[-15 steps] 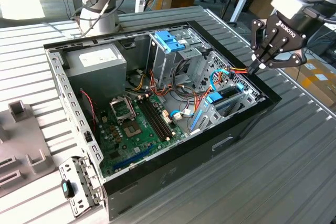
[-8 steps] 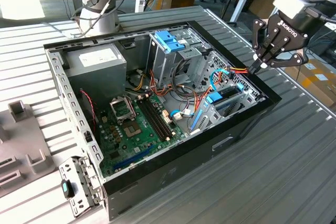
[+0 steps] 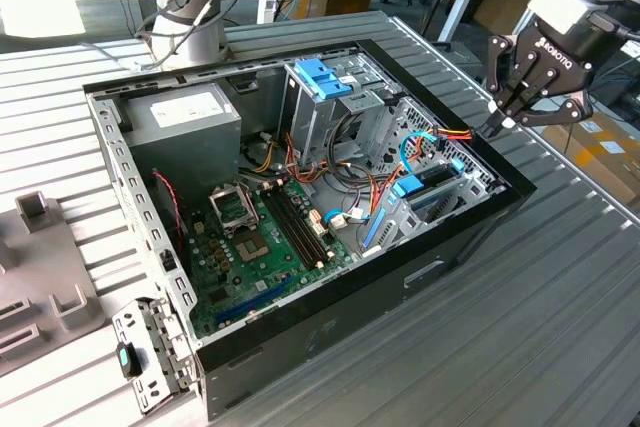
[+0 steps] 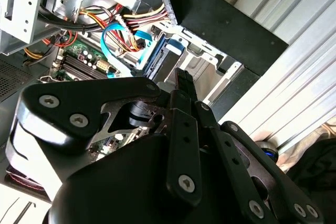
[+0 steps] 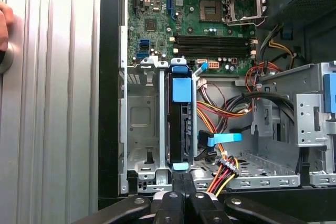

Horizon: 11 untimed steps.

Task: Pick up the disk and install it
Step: 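Insert the disk into the insertion slot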

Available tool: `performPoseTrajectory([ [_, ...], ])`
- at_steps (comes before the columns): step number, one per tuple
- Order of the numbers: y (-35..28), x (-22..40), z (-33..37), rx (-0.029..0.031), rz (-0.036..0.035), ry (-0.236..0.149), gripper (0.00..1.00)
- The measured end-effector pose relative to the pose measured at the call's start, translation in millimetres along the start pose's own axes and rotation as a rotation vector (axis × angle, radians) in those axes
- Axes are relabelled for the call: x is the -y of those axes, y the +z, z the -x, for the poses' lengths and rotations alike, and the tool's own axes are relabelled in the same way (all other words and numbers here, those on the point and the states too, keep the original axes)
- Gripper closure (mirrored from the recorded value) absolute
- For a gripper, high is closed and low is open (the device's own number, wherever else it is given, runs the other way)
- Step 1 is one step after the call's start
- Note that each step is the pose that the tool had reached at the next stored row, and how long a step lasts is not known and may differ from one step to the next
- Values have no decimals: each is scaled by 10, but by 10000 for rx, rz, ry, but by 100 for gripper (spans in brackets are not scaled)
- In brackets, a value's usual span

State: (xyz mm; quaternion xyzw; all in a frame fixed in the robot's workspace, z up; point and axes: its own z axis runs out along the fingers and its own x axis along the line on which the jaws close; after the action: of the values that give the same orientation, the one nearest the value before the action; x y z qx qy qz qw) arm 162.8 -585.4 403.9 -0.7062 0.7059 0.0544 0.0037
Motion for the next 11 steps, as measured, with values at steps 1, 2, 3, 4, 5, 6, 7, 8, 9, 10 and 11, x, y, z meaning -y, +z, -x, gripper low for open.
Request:
performPoseTrajectory([
  [1, 0, 8, 0, 1, 0, 0, 89],
  [2, 0, 14, 0, 1, 0, 0, 89],
  [3, -1, 23, 0, 1, 0, 0, 89],
  [4, -2, 30, 0, 1, 0, 0, 89],
  [5, -2, 37, 0, 1, 0, 0, 89],
  [6, -3, 43, 0, 1, 0, 0, 89],
  [7, -3, 49, 0, 0, 0, 0, 89],
  [8, -4, 56, 0, 0, 0, 0, 89],
  [9, -4, 62, 0, 0, 0, 0, 89],
  [10, -5, 68, 0, 0, 0, 0, 89],
  [11, -5, 74, 0, 0, 0, 0, 89],
])
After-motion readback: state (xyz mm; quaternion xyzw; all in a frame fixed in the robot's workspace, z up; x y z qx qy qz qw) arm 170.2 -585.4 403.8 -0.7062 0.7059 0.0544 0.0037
